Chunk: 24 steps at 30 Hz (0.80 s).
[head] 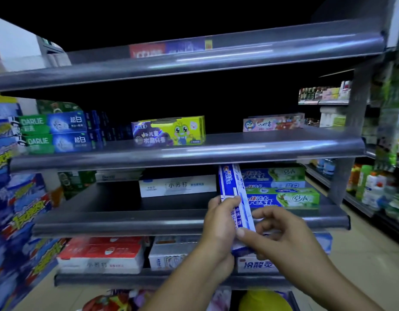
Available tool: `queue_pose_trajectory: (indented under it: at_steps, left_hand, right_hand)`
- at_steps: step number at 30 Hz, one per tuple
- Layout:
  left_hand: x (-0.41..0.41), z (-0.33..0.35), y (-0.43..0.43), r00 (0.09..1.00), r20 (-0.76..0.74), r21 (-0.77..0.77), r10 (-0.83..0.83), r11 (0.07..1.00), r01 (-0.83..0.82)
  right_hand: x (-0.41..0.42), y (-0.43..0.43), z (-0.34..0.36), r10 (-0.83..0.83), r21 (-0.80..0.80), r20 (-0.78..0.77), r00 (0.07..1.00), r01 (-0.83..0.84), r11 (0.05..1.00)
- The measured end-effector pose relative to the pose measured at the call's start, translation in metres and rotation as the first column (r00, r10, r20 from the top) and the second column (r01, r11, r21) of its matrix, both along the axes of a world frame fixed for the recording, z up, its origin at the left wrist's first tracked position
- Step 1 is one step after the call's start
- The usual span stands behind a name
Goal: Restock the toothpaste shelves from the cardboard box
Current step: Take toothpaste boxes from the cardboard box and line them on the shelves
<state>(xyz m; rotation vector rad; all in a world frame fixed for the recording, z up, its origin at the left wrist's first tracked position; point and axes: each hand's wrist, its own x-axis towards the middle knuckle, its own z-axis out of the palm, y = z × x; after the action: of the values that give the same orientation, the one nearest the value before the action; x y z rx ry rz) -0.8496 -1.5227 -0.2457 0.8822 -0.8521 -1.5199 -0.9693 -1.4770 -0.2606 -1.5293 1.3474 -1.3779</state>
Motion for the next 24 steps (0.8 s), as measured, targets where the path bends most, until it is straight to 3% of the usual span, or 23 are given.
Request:
queue_pose_trajectory:
  at_steps: [4,8,13,18,24]
  left_hand:
    - [-0.004,0.004,-0.005,0.995,-0.089,-0.045,-0.036,0.998,0.032]
    - [0.006,0.010,-0.024,0.999,0.053,-0.149,-0.006,0.989,0.013]
    - [0.028,0.023,-0.051,0.998,0.038,-0.179,0.047,0.983,-0.039]
    - [0.027,0.019,-0.070,0.948,0.313,-0.270,0.056,0.962,0.032]
    - [0.017,0.017,-0.096,0.740,0.605,-0.435,0.294,0.901,-0.003]
  right_hand:
    - [-0.003,-0.002,0.006,0.043,0.004,0.034,0.998,-0.043,0.999]
    - [-0.031,-0.014,0.011,-0.069,-0.034,0.083,0.994,0.072,0.997]
    - [-0.084,-0.033,0.021,-0.142,-0.102,0.282,0.949,0.177,0.979]
    - [-0.117,-0.056,0.031,-0.211,-0.153,0.329,0.920,0.272,0.950]
    - [-0.138,-0.087,0.026,-0.300,-0.176,0.238,0.924,0.345,0.922]
